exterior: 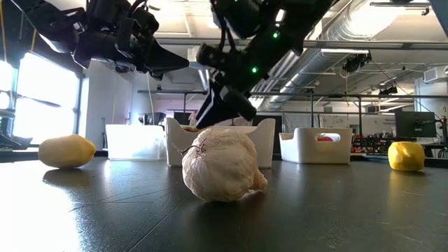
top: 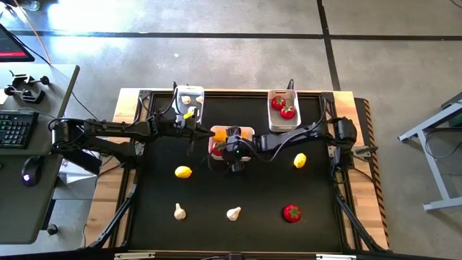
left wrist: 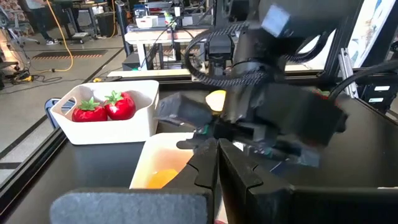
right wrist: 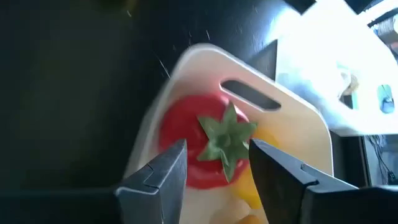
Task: Sort produce into baskets
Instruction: Put the red tomato into the gray bin
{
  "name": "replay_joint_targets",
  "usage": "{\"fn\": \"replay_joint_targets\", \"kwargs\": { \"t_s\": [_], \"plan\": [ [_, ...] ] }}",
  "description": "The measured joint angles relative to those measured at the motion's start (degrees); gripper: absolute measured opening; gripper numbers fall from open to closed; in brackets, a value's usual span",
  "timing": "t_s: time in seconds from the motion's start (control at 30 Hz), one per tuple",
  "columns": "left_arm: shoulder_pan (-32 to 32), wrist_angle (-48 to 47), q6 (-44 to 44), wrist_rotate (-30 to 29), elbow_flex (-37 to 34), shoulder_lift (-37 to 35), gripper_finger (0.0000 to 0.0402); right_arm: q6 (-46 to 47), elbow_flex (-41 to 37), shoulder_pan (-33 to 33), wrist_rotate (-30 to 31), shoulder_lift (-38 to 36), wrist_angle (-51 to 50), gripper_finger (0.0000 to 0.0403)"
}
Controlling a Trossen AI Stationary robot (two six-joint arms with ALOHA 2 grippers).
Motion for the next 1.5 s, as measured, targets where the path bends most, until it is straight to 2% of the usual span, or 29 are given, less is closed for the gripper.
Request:
{"fn": "replay_joint_targets", "kwargs": {
  "t_s": [0.1,0.27,0.57,0.87,1.17,1.33,1.4,1.5],
  "plan": [
    [0.0,0.0,0.0,0.0,0.0,0.0,0.0,0.2,0.0,-0.5,-0.1,0.1,0.1,0.0158],
    [0.0,0.0,0.0,0.0,0.0,0.0,0.0,0.5,0.0,-1.4,-3.6,0.1,0.2,0.0125],
    [0.0,0.0,0.0,0.0,0.0,0.0,0.0,3.5,0.0,-3.5,-6.1,0.1,-0.5,0.0066],
    [0.0,0.0,0.0,0.0,0.0,0.0,0.0,2.9,0.0,-4.2,-6.3,0.1,-1.0,0.0003],
    [0.0,0.0,0.0,0.0,0.0,0.0,0.0,0.6,0.0,-3.9,-6.4,0.1,-1.5,0.0],
    [0.0,-0.3,0.0,0.0,0.0,0.0,0.0,6.3,0.6,-3.3,-5.6,0.1,-3.0,0.0002],
    [0.0,-0.3,0.0,0.0,0.0,0.0,0.0,9.3,1.1,-3.3,-5.6,0.1,-4.1,0.001],
    [0.0,-0.4,0.0,0.0,0.0,0.0,0.0,12.2,2.4,-3.3,-5.4,0.1,-6.0,0.0043]
  ]
}}
